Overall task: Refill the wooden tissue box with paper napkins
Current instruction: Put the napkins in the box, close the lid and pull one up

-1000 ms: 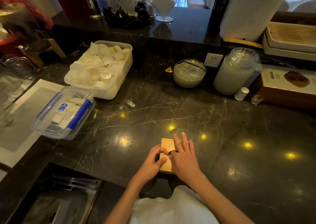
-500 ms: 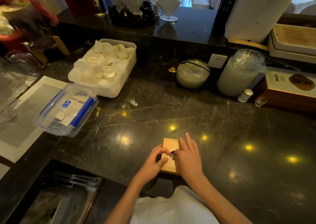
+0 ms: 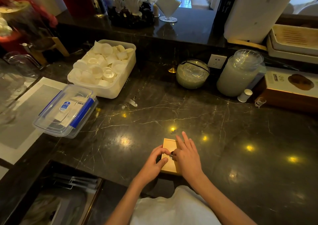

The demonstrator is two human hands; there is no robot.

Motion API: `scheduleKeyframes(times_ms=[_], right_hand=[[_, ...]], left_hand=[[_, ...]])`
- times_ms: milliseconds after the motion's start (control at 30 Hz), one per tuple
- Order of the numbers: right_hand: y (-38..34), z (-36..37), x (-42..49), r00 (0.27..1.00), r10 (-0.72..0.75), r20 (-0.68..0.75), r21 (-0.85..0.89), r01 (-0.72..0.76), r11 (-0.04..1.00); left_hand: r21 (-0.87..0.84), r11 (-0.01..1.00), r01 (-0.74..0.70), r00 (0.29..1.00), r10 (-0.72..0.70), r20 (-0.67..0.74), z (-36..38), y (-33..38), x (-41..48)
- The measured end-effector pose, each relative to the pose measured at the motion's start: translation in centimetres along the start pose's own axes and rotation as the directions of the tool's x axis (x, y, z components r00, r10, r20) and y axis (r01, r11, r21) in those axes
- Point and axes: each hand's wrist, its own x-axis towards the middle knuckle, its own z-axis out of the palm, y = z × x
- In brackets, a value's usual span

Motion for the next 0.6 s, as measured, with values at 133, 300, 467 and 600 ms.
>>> scheduleKeyframes(times_ms=[133,300,467,600], right_hand=[[-0.2,0.1,0.5,1.000,-0.004,0.002,0.003,0.004,1.000],[0.9,0.0,0.0,0.998,-0.043,-0.038,0.002,0.043,0.999],[3.5,0.4,-2.4,0.979,-0.003,-0.202,0.139,0.031,0.990],[4.4,1.1,-3.4,0.961,-0.013,-0.277,0.283,0.094,0.954]], left_hand=[[0.016,1.000,-0.006,1.000,0.006,-0.003,0.1,0.2,-0.1],[-0.010,1.000,0.007,1.000,-0.007,0.007,0.2,0.6,-0.4],[0.078,0.997,-0.019,0.999,0.021,-0.027,0.9,1.8,-0.3],[0.199,0.978,-0.058,0.998,0.061,-0.010,1.2,2.1,0.2]])
